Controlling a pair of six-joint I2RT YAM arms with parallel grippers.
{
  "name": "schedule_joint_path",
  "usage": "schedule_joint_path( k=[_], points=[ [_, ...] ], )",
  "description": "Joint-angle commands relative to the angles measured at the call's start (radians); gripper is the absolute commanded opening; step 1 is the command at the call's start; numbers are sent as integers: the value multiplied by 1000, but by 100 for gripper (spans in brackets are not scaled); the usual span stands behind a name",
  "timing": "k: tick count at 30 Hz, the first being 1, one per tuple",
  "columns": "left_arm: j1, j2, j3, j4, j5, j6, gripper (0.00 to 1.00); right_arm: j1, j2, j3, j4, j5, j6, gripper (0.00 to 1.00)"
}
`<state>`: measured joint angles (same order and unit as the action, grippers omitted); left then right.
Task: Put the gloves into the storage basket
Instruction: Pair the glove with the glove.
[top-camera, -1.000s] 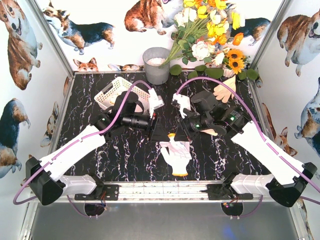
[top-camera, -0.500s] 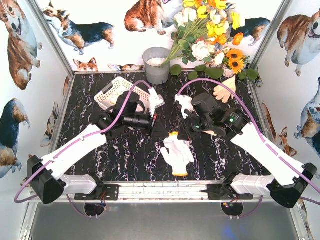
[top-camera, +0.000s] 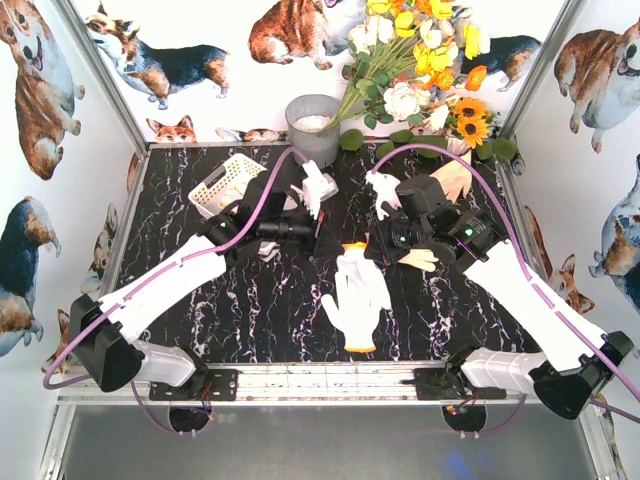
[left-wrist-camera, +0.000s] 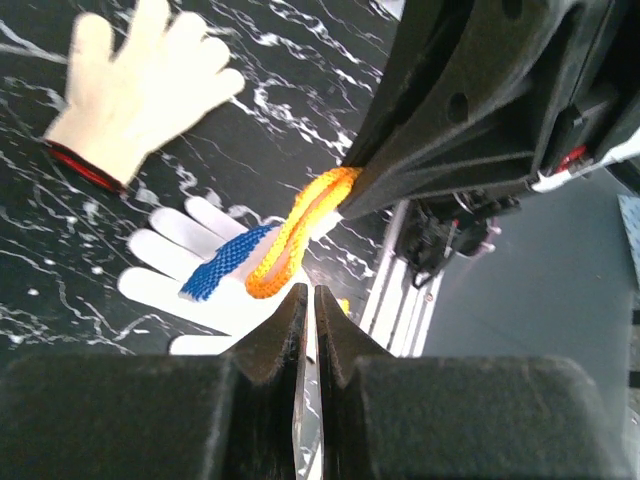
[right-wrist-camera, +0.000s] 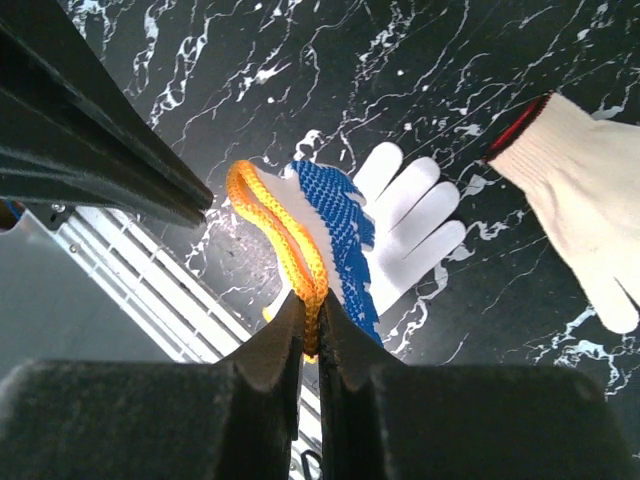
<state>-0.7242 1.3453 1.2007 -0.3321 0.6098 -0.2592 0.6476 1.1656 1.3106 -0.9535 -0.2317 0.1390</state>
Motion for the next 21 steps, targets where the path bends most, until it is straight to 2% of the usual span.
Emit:
schedule_joint_path(
  k=[1, 7, 15, 16, 21],
  points=[
    [22, 32, 69, 25, -77, 30, 0, -18, 24, 42, 77, 36, -44, 0],
    [33, 95, 131, 16, -107, 44, 0, -36, 71, 60, 152, 97, -73, 0],
    [89, 149, 182, 43, -97, 20, 2, -133, 150, 128, 216, 19, -92, 0],
    [99, 147, 178, 54, -84, 13, 9, -144, 157, 137, 217, 9, -96, 0],
    [141, 136, 162, 84, -57, -7, 36, -171, 163, 157, 228, 2, -130, 0]
  ],
)
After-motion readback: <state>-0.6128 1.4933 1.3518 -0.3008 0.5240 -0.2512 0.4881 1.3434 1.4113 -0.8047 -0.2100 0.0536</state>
